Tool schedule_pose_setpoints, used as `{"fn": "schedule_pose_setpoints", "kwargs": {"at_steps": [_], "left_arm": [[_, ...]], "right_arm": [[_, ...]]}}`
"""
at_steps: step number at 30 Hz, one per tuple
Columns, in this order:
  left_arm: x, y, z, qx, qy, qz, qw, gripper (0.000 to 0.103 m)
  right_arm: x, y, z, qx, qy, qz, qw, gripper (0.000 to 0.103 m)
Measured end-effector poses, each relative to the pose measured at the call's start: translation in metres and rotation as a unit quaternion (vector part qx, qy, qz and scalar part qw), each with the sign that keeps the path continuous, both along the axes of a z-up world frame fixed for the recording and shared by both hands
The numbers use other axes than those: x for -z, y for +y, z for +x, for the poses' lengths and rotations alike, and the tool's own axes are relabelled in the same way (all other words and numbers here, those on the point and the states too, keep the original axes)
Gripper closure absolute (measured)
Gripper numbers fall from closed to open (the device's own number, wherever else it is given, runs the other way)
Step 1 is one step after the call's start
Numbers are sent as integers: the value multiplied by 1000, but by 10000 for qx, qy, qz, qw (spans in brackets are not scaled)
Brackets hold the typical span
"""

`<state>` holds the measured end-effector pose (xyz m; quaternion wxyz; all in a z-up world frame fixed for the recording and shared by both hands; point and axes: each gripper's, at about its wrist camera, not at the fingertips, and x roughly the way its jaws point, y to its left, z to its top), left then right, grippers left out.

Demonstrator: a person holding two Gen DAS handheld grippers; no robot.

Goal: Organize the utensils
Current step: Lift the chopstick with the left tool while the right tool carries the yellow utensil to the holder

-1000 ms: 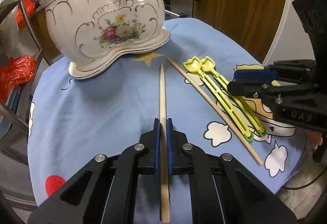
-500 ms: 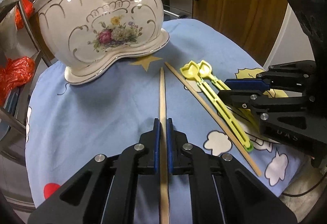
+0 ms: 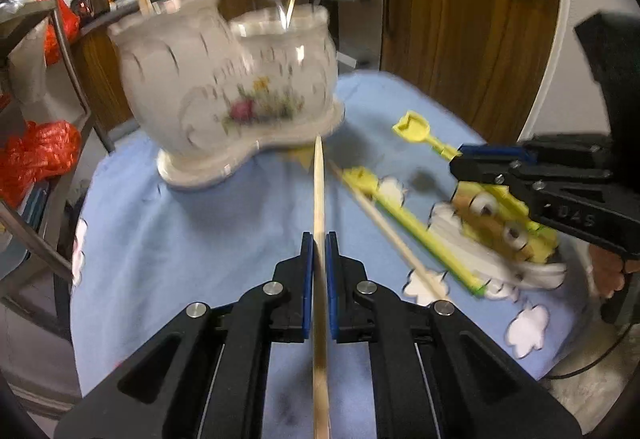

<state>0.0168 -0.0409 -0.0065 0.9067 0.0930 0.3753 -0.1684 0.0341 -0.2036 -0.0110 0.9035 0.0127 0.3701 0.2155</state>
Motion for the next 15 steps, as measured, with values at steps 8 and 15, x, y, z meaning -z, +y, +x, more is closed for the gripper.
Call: {"fn": "schedule_pose_setpoints", "kwargs": {"at_steps": [8, 15], "left_arm": [[-46, 24, -15, -9, -1012, -763, 9919, 97], [-91, 56, 1, -176, -1713, -1502, 9735, 97]], "right_arm": [[-30, 3, -2, -99, -503, 565, 9971, 92], [-65, 2, 19, -108, -1015, 1225, 9872, 92]]}}
